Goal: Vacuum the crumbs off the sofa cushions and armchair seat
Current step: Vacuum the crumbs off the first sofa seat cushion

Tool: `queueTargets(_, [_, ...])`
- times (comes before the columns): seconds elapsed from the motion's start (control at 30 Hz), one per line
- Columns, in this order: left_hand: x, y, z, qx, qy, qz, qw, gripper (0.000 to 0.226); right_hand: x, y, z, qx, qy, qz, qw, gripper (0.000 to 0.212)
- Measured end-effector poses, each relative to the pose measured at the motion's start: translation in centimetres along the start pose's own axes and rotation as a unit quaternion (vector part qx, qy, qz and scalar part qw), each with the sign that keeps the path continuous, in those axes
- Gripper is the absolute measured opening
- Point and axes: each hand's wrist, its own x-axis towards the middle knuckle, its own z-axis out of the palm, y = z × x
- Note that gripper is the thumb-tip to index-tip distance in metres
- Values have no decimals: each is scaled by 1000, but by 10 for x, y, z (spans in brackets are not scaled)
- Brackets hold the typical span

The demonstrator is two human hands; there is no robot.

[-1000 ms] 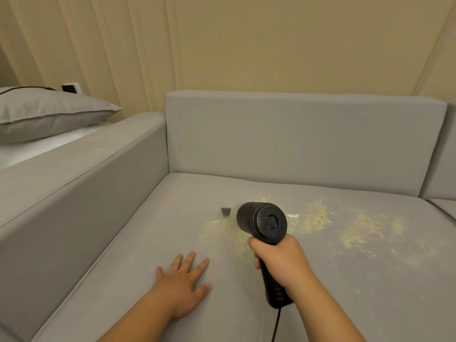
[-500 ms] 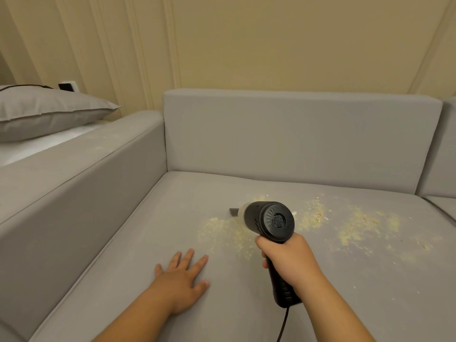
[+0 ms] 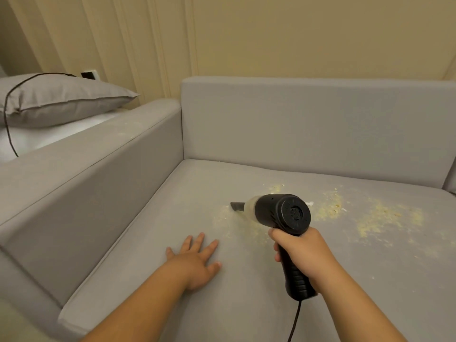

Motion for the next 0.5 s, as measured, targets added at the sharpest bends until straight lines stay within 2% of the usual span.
queueTargets(0.17, [-16,-11,7,-2,-14,-4,1000,72,-6,-1,7,5,-22,1,1000,22])
queueTargets(0.3, [-22,-22,15,2,-7,4,1000,73,-11,-2,-4,-25,67,-8,997,21])
queueTargets(0.37, [-23,-22,15,5,-7,8,1000,74,-12,-1,-14,-4,91,0,996,19])
queueTargets(0.5, [-20,-20,10,6,-26,2,1000,75,-17,2,-20,14,63,22,998,20])
